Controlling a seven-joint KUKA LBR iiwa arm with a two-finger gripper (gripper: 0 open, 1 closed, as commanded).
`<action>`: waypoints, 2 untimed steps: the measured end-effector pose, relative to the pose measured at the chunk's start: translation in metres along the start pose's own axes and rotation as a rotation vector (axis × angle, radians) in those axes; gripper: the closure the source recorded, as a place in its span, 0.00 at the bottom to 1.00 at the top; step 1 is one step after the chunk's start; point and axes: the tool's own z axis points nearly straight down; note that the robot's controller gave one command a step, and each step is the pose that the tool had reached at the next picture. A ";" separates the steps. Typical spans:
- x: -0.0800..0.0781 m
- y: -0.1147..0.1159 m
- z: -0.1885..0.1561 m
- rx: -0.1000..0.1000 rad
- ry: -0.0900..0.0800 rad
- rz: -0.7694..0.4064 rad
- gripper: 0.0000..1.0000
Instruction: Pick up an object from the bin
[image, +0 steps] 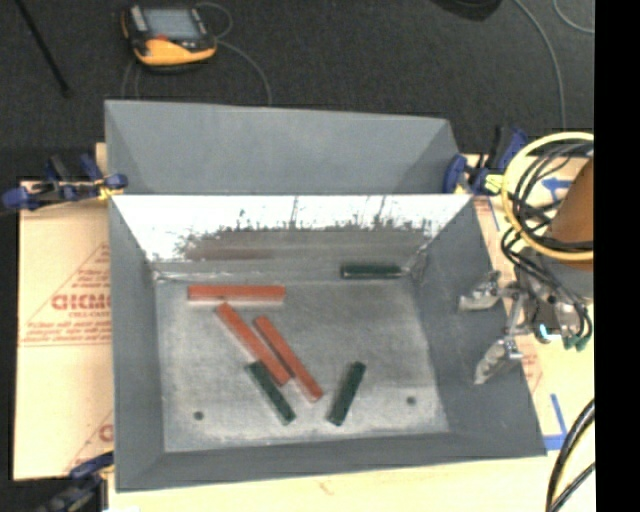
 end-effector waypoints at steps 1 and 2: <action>-0.002 0.001 -0.004 0.002 -0.008 -0.004 0.00; 0.009 0.001 0.027 0.005 -0.016 -0.153 0.00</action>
Offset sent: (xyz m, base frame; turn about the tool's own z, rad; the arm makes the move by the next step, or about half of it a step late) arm -0.0331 0.0018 -0.0894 -0.3969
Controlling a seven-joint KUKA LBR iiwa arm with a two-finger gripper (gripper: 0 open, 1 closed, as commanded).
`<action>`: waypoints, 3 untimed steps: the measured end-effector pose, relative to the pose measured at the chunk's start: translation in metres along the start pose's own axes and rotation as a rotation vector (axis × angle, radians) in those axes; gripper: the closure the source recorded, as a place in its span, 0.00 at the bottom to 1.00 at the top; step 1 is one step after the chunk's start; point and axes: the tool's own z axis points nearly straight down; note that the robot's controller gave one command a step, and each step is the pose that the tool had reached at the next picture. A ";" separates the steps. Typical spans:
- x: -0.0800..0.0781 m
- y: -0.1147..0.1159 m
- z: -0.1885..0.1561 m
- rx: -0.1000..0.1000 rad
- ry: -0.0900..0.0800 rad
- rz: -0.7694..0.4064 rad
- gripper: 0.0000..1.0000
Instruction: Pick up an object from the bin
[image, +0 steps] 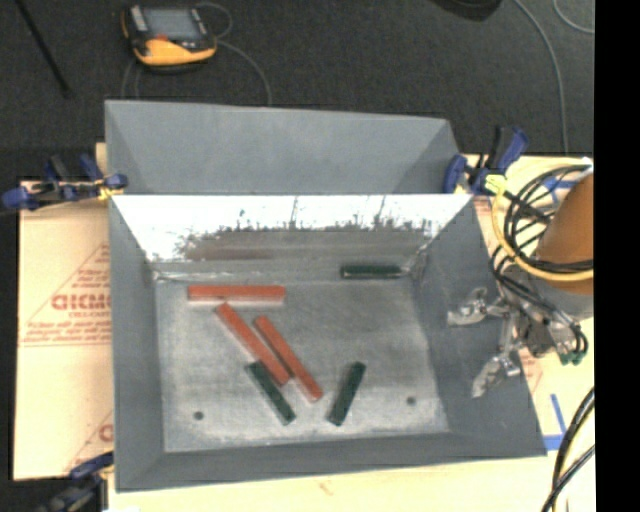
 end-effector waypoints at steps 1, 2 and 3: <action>0.001 -0.001 0.062 -0.003 0.005 -0.243 0.00; 0.008 0.026 0.116 -0.006 0.004 -0.105 0.00; -0.004 0.055 0.116 -0.003 0.000 -0.256 0.00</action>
Offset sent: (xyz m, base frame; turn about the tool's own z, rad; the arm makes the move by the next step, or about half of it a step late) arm -0.0136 0.0293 -0.1235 -0.1038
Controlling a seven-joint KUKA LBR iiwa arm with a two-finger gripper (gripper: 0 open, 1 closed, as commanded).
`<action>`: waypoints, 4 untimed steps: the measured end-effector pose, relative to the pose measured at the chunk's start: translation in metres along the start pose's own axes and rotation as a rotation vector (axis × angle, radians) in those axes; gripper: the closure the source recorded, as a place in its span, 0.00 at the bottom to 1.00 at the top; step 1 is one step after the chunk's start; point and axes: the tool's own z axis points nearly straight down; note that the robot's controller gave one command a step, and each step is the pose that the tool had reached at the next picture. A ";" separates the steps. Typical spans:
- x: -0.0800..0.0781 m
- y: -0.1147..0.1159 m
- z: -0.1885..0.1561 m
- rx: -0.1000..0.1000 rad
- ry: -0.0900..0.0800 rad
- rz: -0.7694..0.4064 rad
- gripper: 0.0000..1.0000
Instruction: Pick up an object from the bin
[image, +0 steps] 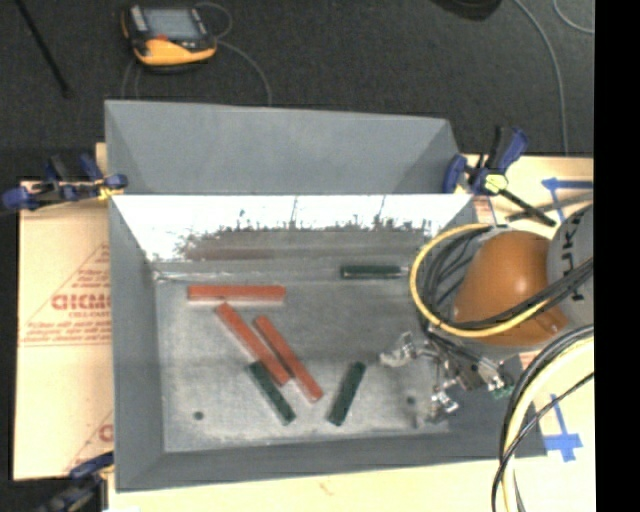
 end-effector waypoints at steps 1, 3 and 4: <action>-0.017 0.010 0.001 0.003 0.008 -0.087 0.00; -0.062 0.055 -0.001 0.000 0.019 -0.324 1.00; -0.062 0.055 -0.001 0.000 0.019 -0.325 1.00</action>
Offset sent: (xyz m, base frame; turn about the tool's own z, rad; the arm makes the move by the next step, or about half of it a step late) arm -0.0112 0.0378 -0.0076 -0.4235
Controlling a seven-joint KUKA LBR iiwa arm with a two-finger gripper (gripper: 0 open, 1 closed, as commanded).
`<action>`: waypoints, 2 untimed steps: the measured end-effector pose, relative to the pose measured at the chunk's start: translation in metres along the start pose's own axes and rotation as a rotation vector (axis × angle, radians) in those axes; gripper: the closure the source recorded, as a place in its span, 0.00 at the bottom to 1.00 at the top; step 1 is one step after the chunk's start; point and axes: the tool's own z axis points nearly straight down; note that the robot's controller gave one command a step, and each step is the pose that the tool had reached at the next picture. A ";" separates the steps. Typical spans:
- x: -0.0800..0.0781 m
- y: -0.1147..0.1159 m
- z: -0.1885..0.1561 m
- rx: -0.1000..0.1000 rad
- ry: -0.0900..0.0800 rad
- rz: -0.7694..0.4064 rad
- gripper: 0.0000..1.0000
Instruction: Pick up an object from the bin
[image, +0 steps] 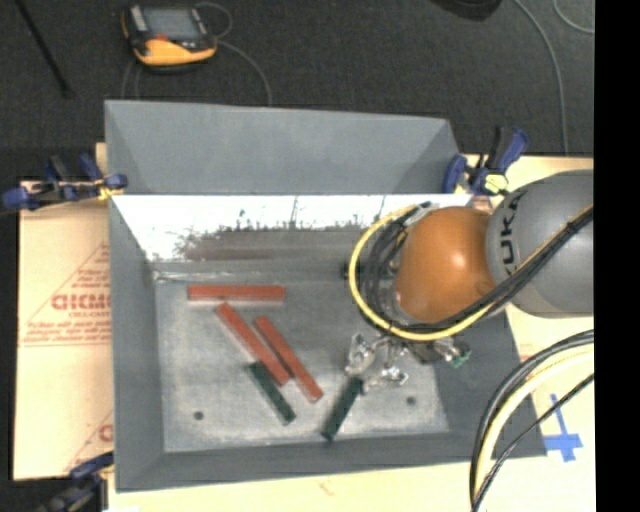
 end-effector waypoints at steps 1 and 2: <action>-0.021 0.007 -0.098 -0.004 -0.015 0.007 1.00; -0.021 0.007 -0.098 -0.003 -0.015 0.007 0.00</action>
Offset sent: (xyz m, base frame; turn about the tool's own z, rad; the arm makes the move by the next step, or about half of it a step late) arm 0.0000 0.0000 0.0000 0.0000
